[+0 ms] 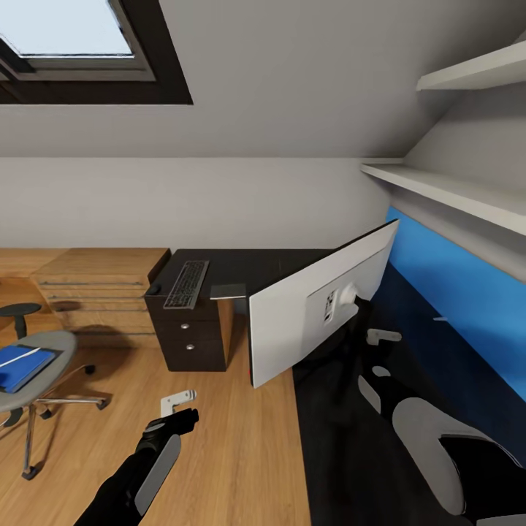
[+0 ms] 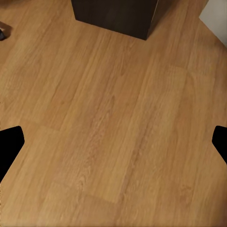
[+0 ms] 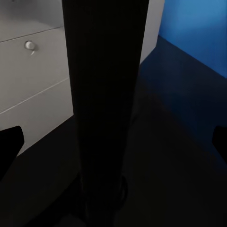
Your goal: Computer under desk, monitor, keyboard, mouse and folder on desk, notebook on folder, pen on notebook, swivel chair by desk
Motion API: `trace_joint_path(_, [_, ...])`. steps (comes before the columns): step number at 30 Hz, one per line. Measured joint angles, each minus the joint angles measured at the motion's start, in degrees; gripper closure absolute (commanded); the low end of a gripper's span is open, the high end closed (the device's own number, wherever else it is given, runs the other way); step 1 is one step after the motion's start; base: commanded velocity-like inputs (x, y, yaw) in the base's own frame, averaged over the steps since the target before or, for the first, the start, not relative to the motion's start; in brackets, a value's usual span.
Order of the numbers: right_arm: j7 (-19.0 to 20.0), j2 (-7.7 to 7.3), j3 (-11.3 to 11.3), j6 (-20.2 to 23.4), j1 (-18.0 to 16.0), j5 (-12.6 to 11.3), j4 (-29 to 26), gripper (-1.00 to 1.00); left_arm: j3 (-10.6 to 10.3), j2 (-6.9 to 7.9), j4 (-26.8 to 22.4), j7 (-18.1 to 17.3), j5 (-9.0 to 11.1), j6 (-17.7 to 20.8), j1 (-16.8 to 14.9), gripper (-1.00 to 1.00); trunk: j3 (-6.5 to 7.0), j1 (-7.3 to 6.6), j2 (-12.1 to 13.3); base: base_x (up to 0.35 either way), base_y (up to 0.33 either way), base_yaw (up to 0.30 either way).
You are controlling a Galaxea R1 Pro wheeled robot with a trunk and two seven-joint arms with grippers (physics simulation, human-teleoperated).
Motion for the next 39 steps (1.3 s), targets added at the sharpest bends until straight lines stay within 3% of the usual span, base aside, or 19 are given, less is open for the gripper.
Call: trace_joint_path(39, [0.0, -0.18, 0.0, 0.0, -0.02, 0.0, -0.08, -1.0, -0.11, -0.04, 0.31, 0.0, -0.03, 0.01, 0.0, -1.0, 0.0, 0.0, 0.0, 0.061, 0.005, 0.0])
